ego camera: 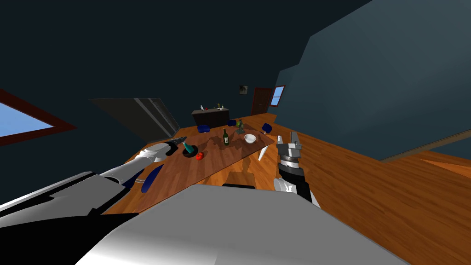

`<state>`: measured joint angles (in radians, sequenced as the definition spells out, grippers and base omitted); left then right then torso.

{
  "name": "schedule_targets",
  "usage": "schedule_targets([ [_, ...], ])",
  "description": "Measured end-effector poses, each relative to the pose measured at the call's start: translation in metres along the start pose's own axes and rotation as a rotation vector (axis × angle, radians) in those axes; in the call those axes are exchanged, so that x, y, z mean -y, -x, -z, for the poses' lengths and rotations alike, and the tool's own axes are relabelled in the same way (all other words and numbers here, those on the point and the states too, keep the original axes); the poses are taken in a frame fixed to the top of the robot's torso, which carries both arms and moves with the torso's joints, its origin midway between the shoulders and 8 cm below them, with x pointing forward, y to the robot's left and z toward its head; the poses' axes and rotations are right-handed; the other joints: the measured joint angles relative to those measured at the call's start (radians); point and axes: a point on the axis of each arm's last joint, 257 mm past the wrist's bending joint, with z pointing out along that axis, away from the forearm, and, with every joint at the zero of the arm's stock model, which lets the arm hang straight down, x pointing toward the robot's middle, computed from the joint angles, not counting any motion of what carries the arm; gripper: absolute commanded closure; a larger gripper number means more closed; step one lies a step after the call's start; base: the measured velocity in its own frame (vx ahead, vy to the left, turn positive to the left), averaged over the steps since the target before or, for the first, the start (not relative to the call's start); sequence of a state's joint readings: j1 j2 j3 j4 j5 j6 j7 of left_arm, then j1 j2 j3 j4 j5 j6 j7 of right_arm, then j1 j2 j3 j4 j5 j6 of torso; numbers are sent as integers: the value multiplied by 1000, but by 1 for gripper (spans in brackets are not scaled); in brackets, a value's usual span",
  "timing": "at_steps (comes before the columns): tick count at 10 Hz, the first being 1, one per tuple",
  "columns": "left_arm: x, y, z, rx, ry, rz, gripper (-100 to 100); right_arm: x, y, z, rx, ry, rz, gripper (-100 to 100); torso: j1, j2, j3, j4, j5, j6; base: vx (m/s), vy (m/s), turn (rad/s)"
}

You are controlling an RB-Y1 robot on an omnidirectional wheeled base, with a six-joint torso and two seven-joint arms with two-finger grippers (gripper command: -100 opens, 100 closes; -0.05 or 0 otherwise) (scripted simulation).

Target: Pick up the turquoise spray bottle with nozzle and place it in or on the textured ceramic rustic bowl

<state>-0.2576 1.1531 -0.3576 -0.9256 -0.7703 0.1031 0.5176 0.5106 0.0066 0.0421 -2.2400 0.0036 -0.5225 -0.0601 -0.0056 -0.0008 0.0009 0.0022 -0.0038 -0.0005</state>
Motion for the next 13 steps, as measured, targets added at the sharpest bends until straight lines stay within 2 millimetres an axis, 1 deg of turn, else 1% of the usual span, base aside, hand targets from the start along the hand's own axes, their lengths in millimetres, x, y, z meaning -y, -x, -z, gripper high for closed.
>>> schedule_targets([
  [2,0,0,0,1,-2,30,-100,0,0,0,0,0,0,0,2,2,1,0,0,0,17,-14,50],
  [5,-2,1,1,-14,-19,-6,-100,0,0,0,0,0,0,0,0,0,0,0,0,0,33,-30,22],
  [7,-2,2,1,-14,-20,24,-100,0,0,0,0,0,0,0,2,2,1,0,1,0,21,-19,57],
  [10,-6,1,3,-36,-32,-14,-100,0,0,0,0,0,0,0,0,0,0,0,0,0,28,-27,18],
  [12,-6,1,3,-37,-33,18,-100,0,0,0,0,0,0,0,2,2,1,0,1,0,13,-17,57],
  [13,-10,2,3,-49,-34,0,-100,0,0,0,0,0,0,0,0,1,1,0,0,-1,46,-55,80],
])
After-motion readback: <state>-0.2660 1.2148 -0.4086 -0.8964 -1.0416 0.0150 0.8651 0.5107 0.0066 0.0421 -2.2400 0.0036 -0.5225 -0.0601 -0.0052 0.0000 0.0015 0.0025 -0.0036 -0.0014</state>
